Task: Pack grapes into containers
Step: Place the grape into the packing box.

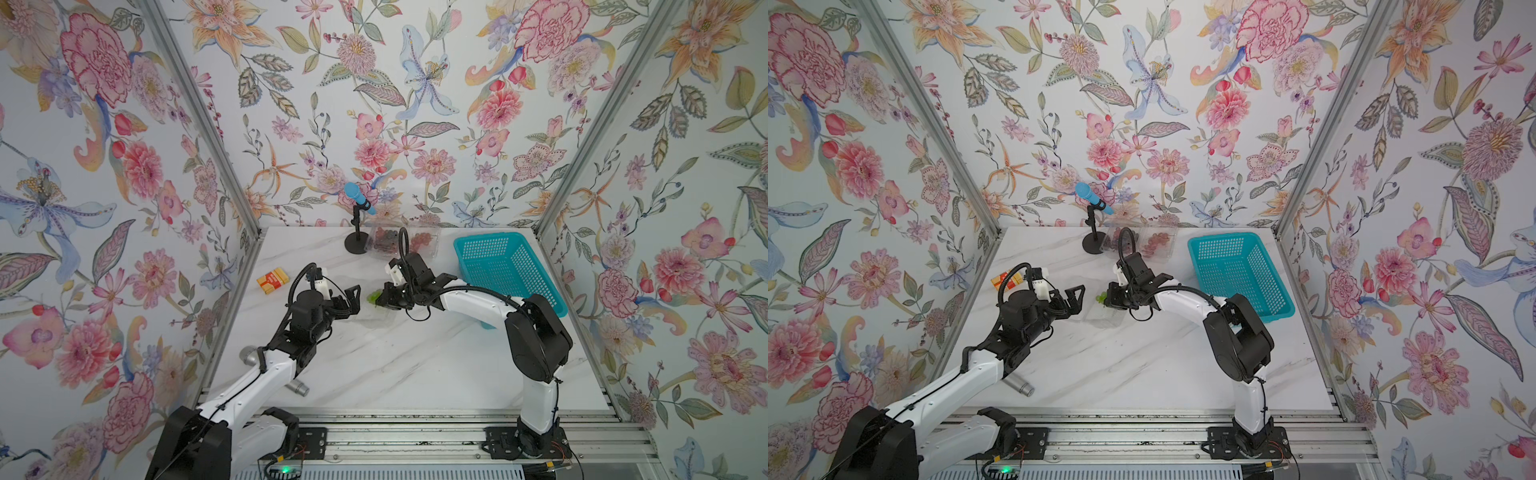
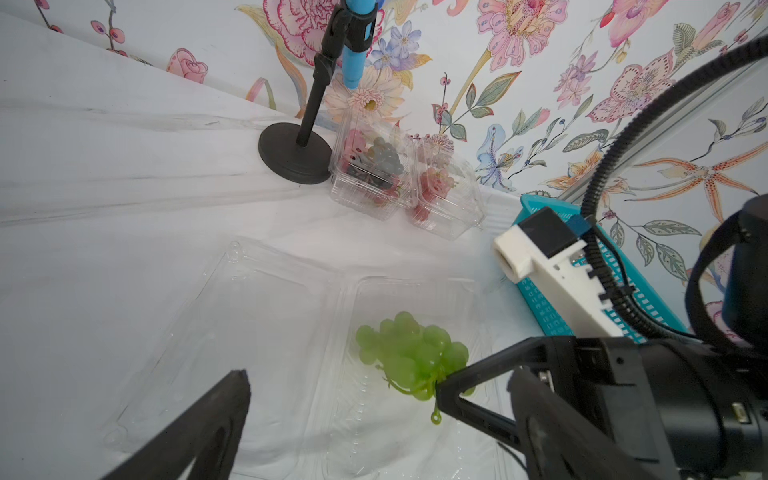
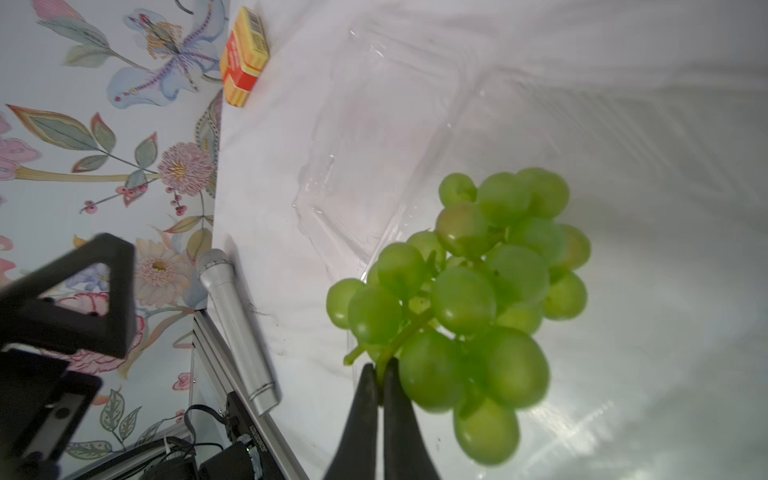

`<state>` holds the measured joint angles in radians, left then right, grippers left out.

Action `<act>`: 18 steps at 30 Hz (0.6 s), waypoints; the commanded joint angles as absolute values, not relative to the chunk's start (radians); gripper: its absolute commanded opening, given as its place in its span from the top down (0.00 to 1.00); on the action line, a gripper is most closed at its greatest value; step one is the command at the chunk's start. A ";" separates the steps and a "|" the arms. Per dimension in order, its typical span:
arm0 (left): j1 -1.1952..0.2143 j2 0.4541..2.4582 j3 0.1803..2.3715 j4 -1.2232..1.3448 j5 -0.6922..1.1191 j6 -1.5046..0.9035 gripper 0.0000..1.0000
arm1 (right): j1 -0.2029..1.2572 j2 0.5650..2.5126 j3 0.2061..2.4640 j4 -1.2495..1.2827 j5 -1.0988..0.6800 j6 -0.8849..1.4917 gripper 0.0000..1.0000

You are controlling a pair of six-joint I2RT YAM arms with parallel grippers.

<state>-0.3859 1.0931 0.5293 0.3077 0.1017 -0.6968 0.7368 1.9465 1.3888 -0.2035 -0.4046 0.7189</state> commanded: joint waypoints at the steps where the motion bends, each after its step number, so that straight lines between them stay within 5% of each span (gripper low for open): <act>1: -0.374 1.104 0.517 0.328 0.119 -0.707 0.00 | 0.728 1.908 1.330 -0.160 -0.394 0.700 1.00; 13: -0.375 1.141 0.541 0.330 0.130 -0.711 0.00 | 0.674 1.892 1.187 -0.130 -0.399 0.650 1.00; 18: -0.376 1.149 0.555 0.320 0.134 -0.708 0.00 | 0.655 1.858 1.186 -0.129 -0.422 0.628 0.87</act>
